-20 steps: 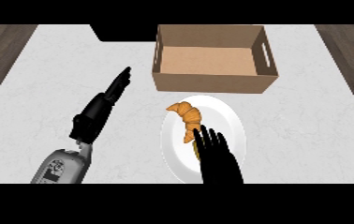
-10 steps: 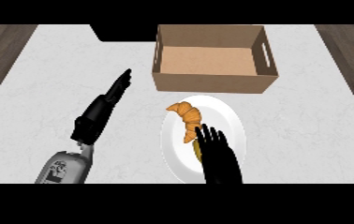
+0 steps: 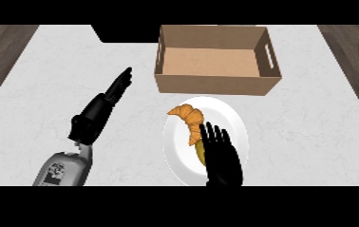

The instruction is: Pick the lemon from the plate and place it in the cardboard box

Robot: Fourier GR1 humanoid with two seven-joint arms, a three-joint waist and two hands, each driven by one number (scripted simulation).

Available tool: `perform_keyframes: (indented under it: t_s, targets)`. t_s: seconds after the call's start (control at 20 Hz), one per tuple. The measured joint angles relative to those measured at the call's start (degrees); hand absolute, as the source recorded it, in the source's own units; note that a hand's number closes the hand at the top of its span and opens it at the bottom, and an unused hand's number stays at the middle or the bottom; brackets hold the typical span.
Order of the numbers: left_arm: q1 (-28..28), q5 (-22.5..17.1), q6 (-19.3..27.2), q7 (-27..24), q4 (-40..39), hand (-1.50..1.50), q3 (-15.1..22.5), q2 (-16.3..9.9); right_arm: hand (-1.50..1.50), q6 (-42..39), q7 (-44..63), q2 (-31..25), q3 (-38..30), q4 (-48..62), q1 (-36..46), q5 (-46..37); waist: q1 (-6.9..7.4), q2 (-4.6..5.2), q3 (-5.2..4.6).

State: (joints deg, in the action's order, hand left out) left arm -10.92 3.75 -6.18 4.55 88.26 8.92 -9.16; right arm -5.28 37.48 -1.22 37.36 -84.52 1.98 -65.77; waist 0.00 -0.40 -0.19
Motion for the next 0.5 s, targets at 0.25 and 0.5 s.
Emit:
perform_keyframes:
  t_s: [0.25, 0.5]
  targets:
    - [-1.0, 0.8, -0.7, -0.5, -1.6, 0.00, -1.2, 0.8, 1.50, 0.2, -2.2, 0.2, -1.0, 1.7, 0.3, 0.0, -0.08, -0.17, -0.09]
    - [-0.3, 1.2, -1.2, 0.0, -0.7, 0.00, -1.7, 1.3, 1.50, 1.0, -4.1, -0.2, -1.6, 3.9, 2.6, -0.9, -0.01, -0.33, -0.14]
